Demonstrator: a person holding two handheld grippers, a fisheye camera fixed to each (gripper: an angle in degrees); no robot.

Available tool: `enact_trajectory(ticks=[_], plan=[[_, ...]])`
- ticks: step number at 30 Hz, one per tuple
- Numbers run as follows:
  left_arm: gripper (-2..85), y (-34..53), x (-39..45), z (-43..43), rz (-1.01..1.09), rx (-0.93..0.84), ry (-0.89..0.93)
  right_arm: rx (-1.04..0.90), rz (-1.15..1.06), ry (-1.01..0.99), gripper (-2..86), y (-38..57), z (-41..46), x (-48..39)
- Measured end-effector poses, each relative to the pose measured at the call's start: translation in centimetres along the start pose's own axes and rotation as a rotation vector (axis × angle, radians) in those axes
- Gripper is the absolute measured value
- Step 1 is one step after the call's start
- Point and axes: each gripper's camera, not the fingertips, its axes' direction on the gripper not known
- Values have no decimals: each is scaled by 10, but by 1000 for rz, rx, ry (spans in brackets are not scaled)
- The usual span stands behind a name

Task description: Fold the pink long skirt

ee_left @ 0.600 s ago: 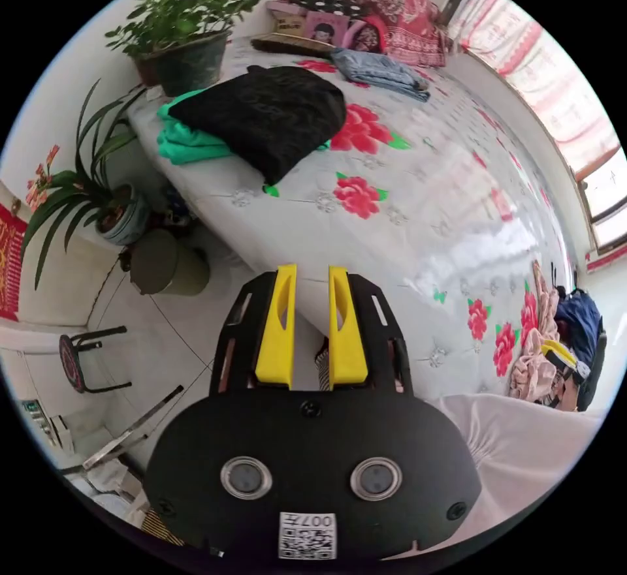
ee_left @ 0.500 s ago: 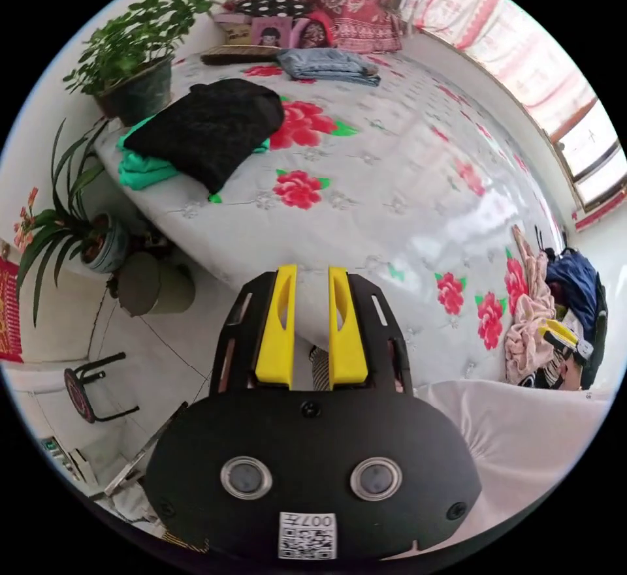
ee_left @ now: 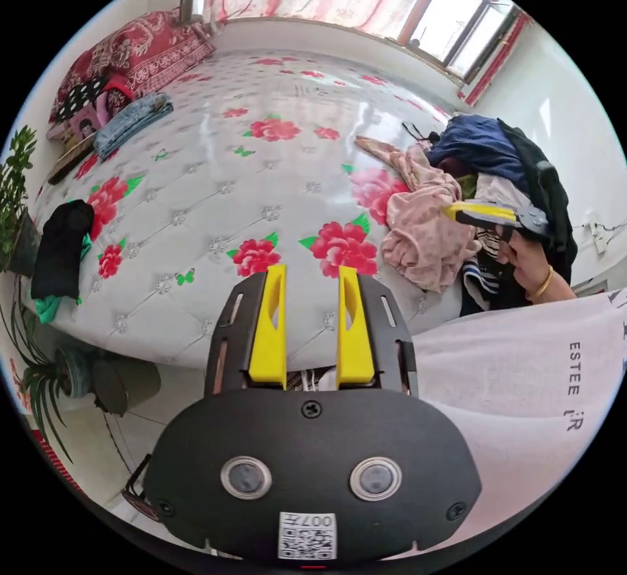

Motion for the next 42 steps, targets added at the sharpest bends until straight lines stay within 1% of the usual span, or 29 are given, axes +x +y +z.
enact_trajectory(ticks=[2,3,5,8,10,11,12,13,15,21,28,31,36,39,42], plan=[[139,2,15,-15,31,57,22,127,-161,-236,-1,-20,-36,-32],[144,4,24,-25,42,100,32,142,-250,-358,-1,-28,-45,-54],[146,8,32,-36,38,155,45,105,-369,-505,0,-34,-49,-91],[104,23,27,-46,-55,211,-22,105,-495,-590,9,-23,-58,-131],[28,43,12,-52,-177,221,-93,98,-544,-550,21,-13,-65,-135],[11,48,7,-53,-199,217,-94,85,-551,-458,32,-5,-68,-127],[3,57,-2,-54,-238,198,-94,83,-541,-403,37,-2,-67,-120],[-2,67,-11,-55,-275,188,-104,72,-494,-297,47,5,-65,-101],[-5,83,-20,-60,-323,203,-121,-24,-388,-140,63,14,-54,-56],[-7,113,-34,-62,-474,176,-180,-164,-130,32,91,26,-32,42],[-8,131,-35,-64,-527,150,-207,-232,-69,146,100,7,-11,92],[-8,142,-38,-66,-573,142,-214,-260,-81,155,101,-9,1,102],[-8,143,-38,-66,-588,131,-216,-293,-152,192,100,-38,24,102],[-8,133,-38,-68,-575,132,-227,-235,-170,136,94,-67,21,96],[-8,122,-45,-71,-573,135,-257,-187,-175,131,89,-90,16,94]])
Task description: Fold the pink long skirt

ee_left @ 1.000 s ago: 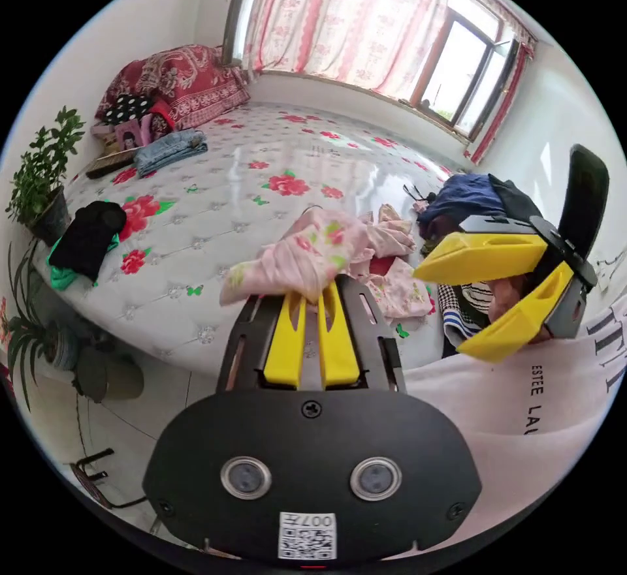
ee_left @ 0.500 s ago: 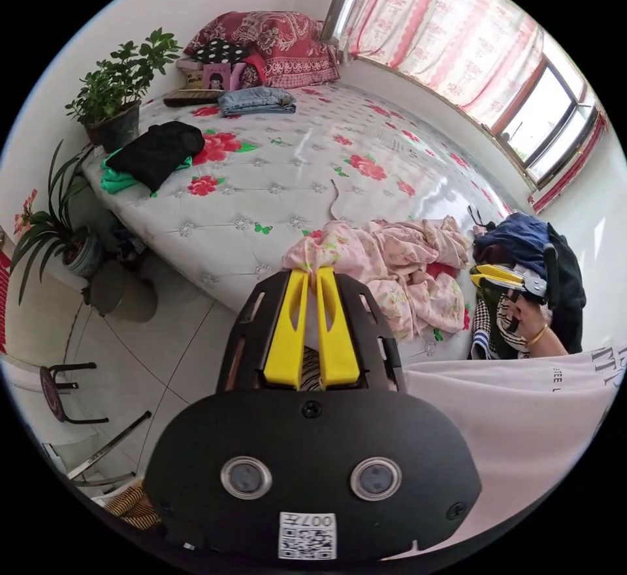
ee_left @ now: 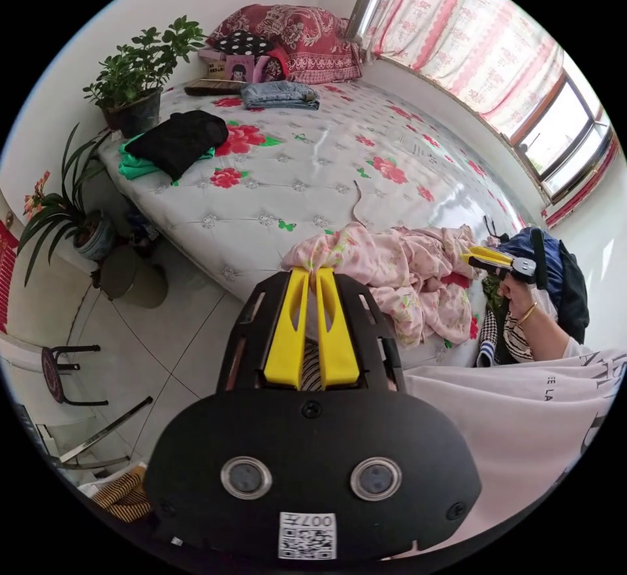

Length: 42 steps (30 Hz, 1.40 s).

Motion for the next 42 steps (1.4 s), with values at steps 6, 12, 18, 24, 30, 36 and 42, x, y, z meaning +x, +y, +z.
enact_trajectory(ticks=[6,12,18,24,30,36,42], plan=[[-9,-33,-11,-9,-23,52,28,-244,25,-137,54,-33,46,21],[-8,-65,-19,-37,11,165,-101,141,34,-131,6,-18,-66,45],[24,-71,-20,-14,-22,136,-130,103,19,-186,22,25,-106,43],[69,-62,42,42,212,-32,-37,11,149,-208,88,43,-76,52],[102,-89,103,108,378,-182,144,-15,230,-240,102,3,-43,62],[83,-99,161,195,565,-378,85,-98,268,-256,46,-24,-13,54],[-7,-151,131,177,549,-294,77,155,176,-85,1,-17,-117,64]])
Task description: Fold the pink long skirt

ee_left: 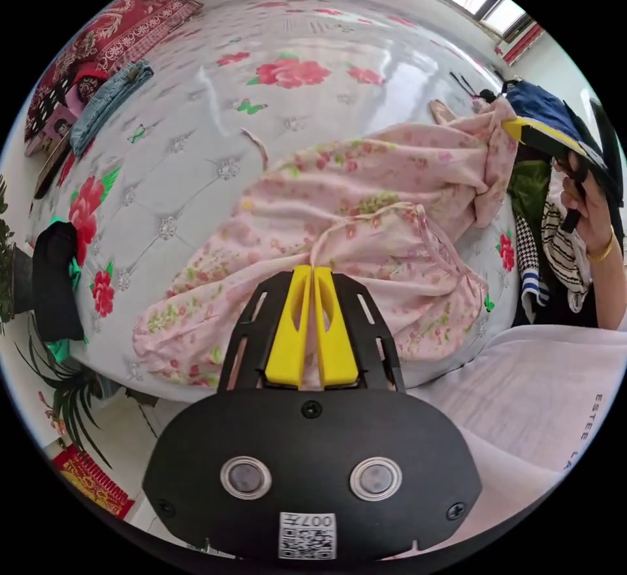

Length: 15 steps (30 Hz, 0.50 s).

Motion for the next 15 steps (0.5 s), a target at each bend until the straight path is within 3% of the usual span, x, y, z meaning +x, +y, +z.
enact_trajectory(ticks=[6,10,13,15], plan=[[-9,-43,-89,-183,-136,451,-81,316,-37,88,-2,-26,-144,2],[-9,-9,-110,-314,-192,834,-205,660,-88,105,-3,7,-247,-28],[-8,25,-117,-343,-253,957,-296,816,-131,95,-3,48,-283,-53],[-4,38,-126,-330,-320,928,-324,805,-162,25,-3,73,-284,-67]])
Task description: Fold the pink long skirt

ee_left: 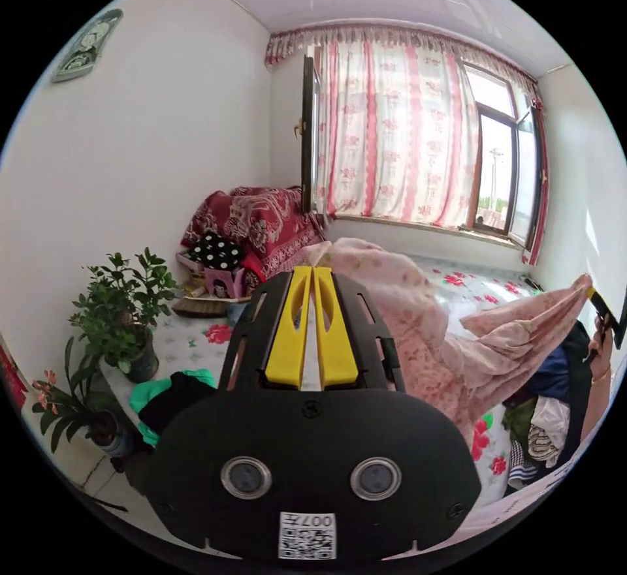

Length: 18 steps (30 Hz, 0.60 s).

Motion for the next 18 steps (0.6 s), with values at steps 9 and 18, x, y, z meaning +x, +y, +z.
enact_trajectory(ticks=[9,18], plan=[[94,220,10,47,-78,-596,127,-367,301,-248,-3,118,36,-24],[140,314,156,16,263,-741,549,-219,199,-421,-3,97,7,-73]])
